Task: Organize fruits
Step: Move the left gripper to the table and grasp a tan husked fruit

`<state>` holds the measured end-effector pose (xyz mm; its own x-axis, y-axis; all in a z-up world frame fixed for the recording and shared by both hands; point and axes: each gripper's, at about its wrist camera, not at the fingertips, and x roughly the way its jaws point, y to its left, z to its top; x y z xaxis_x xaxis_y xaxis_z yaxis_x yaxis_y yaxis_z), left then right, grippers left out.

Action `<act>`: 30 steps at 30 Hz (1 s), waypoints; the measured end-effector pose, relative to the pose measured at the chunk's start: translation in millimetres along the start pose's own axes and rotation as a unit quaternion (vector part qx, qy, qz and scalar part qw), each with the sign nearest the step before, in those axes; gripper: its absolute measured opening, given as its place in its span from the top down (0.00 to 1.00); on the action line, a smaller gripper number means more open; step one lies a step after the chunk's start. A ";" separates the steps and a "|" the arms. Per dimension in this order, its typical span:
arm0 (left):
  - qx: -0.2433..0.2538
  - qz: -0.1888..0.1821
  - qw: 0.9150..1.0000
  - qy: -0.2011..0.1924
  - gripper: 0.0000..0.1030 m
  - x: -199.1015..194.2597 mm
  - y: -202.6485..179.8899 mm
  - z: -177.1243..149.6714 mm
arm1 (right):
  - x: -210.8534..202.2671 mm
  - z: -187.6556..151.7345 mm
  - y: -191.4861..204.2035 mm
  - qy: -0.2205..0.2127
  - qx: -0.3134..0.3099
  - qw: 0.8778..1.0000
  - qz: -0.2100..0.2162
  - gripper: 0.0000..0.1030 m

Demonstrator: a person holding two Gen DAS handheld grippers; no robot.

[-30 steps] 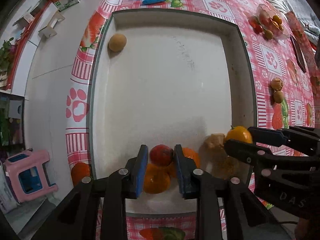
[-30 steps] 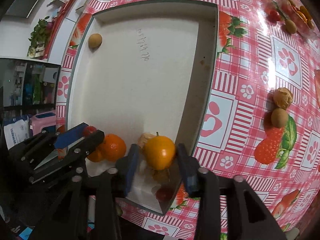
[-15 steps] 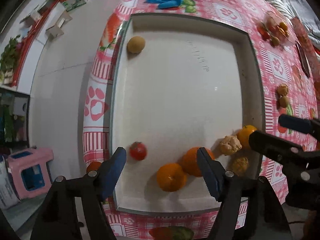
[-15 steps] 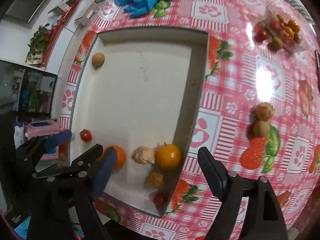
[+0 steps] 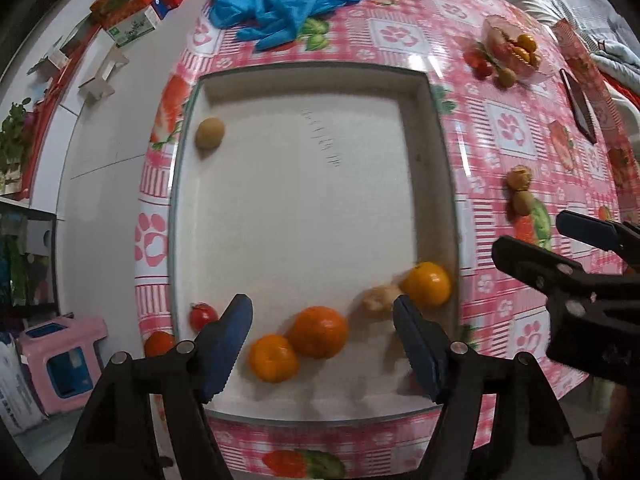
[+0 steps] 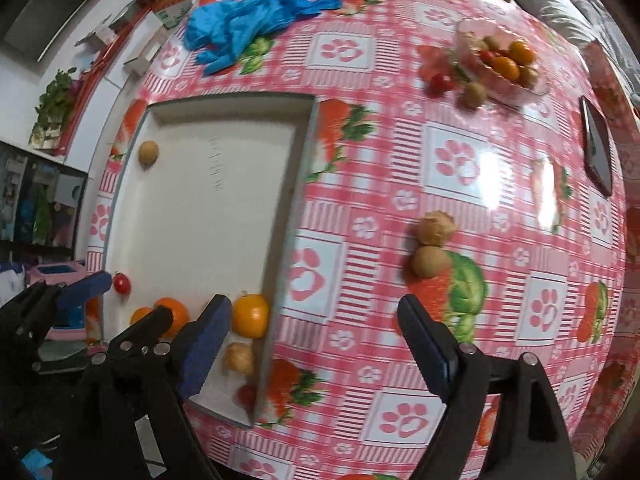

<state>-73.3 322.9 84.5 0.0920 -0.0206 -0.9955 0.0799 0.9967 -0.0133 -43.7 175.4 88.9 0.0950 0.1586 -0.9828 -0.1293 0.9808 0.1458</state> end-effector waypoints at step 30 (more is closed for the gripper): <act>0.073 0.003 0.996 -0.054 0.28 19.1 -170.1 159.5 | 29.3 -71.3 -271.0 0.063 0.208 0.975 -0.036 0.13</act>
<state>73.2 140.5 82.6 0.1995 -0.0305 -0.9794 0.2225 0.9748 0.0150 -76.2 -93.8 12.5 -0.0363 0.0975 -0.9946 0.2879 0.9540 0.0830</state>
